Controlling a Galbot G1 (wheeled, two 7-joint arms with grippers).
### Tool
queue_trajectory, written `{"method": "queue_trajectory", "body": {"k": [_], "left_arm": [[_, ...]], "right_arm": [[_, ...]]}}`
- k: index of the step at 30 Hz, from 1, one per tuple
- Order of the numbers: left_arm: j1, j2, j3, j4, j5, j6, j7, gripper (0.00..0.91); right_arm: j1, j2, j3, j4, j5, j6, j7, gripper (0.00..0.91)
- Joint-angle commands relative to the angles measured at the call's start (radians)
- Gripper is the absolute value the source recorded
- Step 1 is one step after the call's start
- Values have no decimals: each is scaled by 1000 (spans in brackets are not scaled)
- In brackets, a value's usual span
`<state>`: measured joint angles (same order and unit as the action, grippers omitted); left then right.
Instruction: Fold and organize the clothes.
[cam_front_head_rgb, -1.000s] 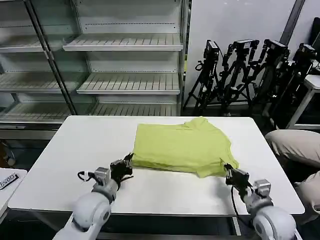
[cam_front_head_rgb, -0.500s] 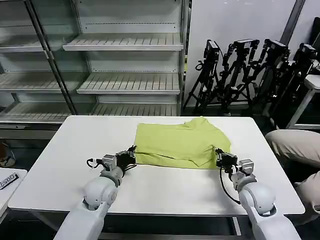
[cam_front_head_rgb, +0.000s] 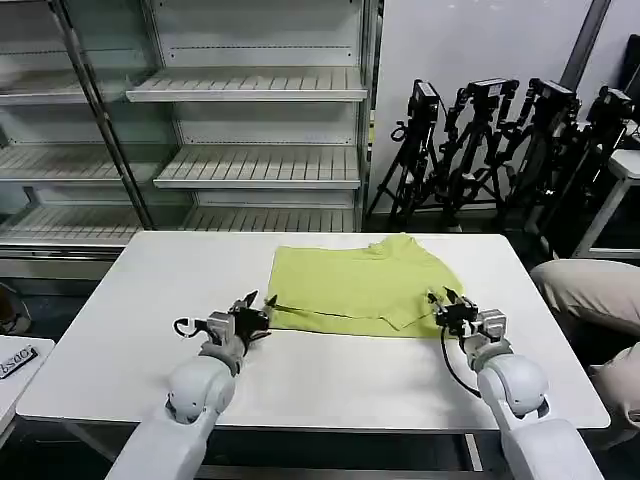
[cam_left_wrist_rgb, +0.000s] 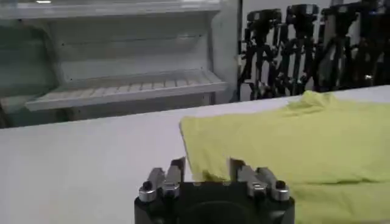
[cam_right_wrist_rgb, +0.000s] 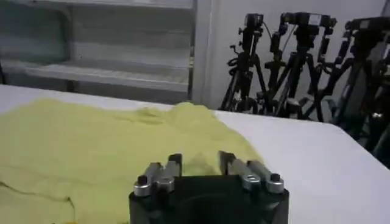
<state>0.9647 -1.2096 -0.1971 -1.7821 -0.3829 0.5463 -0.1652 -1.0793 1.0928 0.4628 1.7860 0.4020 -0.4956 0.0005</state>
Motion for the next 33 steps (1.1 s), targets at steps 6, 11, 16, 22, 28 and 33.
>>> {"method": "queue_trajectory", "body": {"k": [6,11,16,22,28,33], "left_arm": [[32,30,24,33,-25,34,-48,20],[29,26,32,44,-31,34,-46,20],[23,24,38,53,-30,33,-43,0],[125,47,15,-55,25,33,-28,0],[403,120,-148,-299,40,32,-13,0],[638,158,-306,-456,23,30,35,10]], "right_arm": [[-145,-34,59,65,82,-82,13,0],[-135,-31,48,38,94,-83,26,0],[-124,-32,48,31,117,-83,25,0],[-193,-44,60,133,81,-78,7,0],[-308,-58,92,281,65,-60,-5,0],[-429,-57,137,371,45,-55,-38,0]]}}
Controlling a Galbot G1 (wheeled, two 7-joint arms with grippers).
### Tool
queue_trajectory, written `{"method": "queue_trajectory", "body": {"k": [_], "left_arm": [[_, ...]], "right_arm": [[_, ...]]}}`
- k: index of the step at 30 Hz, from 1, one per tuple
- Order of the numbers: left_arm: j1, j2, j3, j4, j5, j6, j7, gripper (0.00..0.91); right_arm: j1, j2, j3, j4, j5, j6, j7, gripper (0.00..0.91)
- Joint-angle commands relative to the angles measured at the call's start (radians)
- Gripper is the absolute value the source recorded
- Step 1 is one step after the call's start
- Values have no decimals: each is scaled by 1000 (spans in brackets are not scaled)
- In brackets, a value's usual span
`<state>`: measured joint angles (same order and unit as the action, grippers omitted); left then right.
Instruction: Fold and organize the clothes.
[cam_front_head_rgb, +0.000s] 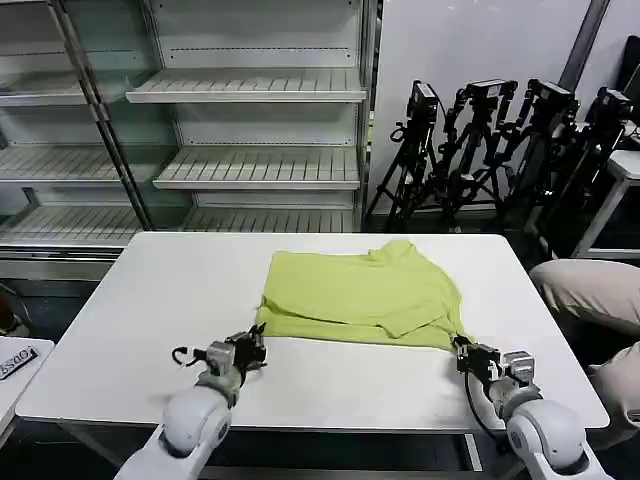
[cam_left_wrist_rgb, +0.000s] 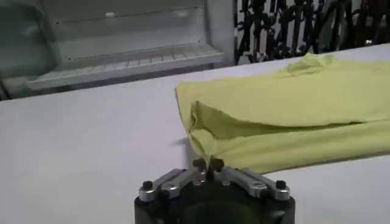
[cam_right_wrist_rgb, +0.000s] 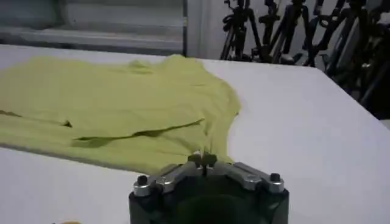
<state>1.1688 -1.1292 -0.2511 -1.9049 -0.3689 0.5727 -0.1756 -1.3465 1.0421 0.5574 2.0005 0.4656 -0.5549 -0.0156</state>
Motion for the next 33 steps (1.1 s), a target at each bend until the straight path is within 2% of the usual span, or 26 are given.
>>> {"method": "queue_trajectory", "body": {"k": [1,4,5,6,7,8,14,20,21,23,28,33], "left_arm": [[447,79,-261,-339,10,4,52,10],[483,74,-270,-357,26,4,61,20],[485,69,-268,-361,38,4,63,50],[482,57,-267,-360,44,4,63,907],[479,54,-267,-361,48,4,64,907],[476,49,-267,-365,56,4,62,907],[421,56,-271,-396,82,3,55,907],[205,97,-262,-338,74,-36,49,907],[139,102,-243,-299,73,-36,47,907],[65,109,-221,-243,68,-49,48,907],[-160,116,-106,-19,-5,-51,48,907],[-310,95,-27,164,-68,-29,50,907]], "right_arm": [[-187,-5,49,169,-22,7,-23,0],[-264,5,66,219,-46,25,-25,0],[-285,10,74,223,-45,31,-26,0],[-319,15,86,249,-38,32,-32,0],[-332,17,89,256,-38,34,-35,272],[-352,22,96,269,-42,43,-36,907],[-364,31,106,277,-76,73,-45,907],[-119,33,93,230,-66,73,-29,907],[-5,34,46,175,-68,60,-3,907],[110,44,-2,135,-63,36,31,907],[429,97,-196,-65,-63,-20,90,907],[659,185,-338,-359,-75,-18,146,907]]}}
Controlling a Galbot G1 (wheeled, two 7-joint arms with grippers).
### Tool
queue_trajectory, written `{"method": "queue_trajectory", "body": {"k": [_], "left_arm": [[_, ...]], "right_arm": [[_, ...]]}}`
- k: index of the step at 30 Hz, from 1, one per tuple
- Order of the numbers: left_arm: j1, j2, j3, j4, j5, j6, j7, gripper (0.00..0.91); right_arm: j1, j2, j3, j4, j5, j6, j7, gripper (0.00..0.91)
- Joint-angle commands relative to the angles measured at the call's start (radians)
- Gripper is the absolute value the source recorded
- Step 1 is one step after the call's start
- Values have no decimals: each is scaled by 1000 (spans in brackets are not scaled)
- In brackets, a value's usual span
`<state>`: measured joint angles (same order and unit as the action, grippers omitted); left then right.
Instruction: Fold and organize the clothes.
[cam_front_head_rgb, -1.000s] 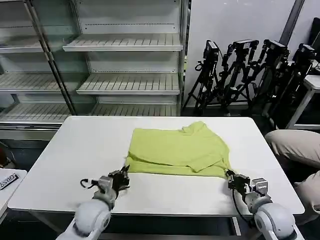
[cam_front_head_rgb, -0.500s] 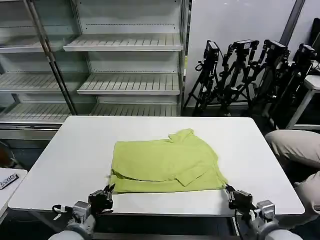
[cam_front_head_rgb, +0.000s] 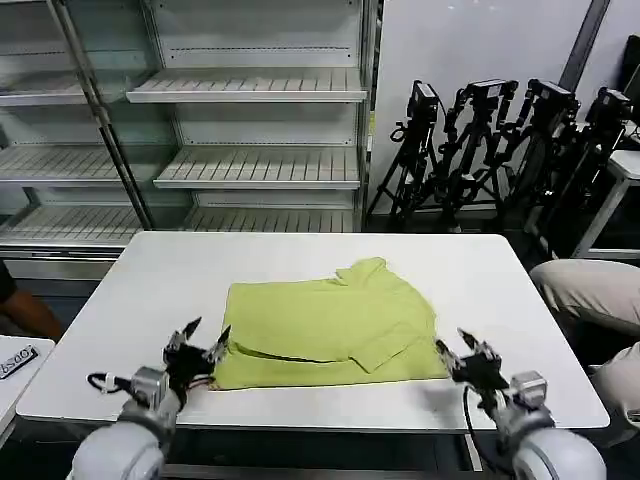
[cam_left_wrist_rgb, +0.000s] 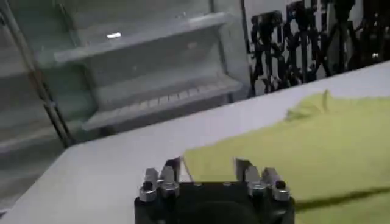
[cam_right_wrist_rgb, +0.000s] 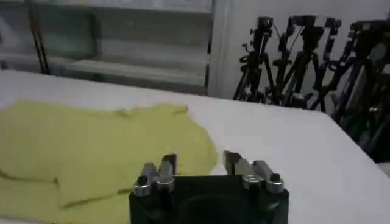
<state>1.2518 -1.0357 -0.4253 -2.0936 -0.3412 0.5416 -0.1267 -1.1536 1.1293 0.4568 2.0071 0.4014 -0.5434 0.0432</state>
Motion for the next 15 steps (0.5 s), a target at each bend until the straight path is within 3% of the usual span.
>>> {"method": "queue_trajectory", "body": {"k": [1,7,15], "left_arm": [[-411,-3,157,381,-103,2,2,907],[-514,-22,166,527,-149,14,9,907],[-590,-57,209,675,-194,35,77,907]], "right_arm": [[507,124,-247,-431,-16,-27,88,907],[687,254,-258,-727,-46,0,92,907],[781,371,-238,-987,-129,42,68,907]]}}
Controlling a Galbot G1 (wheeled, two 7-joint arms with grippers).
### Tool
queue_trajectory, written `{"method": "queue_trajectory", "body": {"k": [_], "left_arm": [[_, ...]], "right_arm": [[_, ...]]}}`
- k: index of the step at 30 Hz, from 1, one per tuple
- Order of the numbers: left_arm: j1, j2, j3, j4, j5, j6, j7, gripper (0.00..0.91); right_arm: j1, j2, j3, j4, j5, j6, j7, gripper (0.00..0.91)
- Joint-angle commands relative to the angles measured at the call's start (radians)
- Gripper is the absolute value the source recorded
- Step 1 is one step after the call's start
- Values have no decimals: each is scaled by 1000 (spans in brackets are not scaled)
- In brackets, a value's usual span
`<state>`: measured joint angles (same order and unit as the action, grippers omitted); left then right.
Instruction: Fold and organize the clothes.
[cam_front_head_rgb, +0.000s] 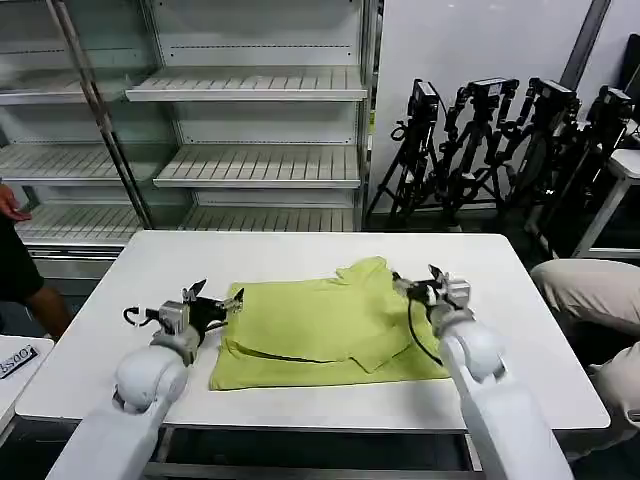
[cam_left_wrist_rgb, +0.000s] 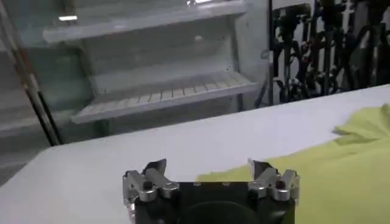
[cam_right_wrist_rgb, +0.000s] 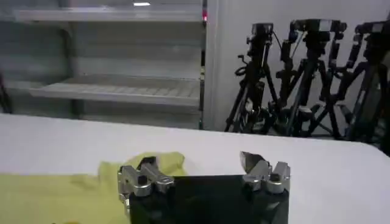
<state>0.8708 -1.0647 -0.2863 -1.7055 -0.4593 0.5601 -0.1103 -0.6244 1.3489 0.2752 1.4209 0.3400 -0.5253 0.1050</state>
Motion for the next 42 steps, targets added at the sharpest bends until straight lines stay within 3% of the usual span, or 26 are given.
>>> {"method": "queue_trajectory", "body": {"k": [1,6,12,13,14,15,16,17,27,37,42], "left_arm": [[-210,-31,70,306,-74,17,68,907],[-195,-36,68,324,-74,18,92,907],[-192,-41,67,340,-41,18,107,907],[-190,-41,66,341,-41,18,111,907],[-191,-41,64,344,-42,18,113,907],[-193,-42,64,348,-42,18,112,181],[-199,-46,63,356,-41,18,109,20],[-202,-47,62,361,-42,18,112,20],[-205,-55,72,358,-37,17,119,20],[-198,-50,54,326,-42,10,143,20],[-173,-34,40,252,-68,-1,137,20]], "right_arm": [[255,159,-53,-413,-80,28,2,907],[266,198,-48,-484,-94,55,-3,907],[273,210,-31,-513,-75,30,9,907],[266,206,-31,-505,-67,16,8,887],[264,203,-32,-502,-62,13,7,695],[263,203,-32,-501,-58,13,9,242],[261,202,-30,-499,-46,6,18,111],[259,199,-29,-494,-27,-8,29,0],[243,172,-32,-450,32,-52,40,0],[243,156,-53,-424,7,10,7,0],[206,94,-81,-252,70,-13,24,0]]}}
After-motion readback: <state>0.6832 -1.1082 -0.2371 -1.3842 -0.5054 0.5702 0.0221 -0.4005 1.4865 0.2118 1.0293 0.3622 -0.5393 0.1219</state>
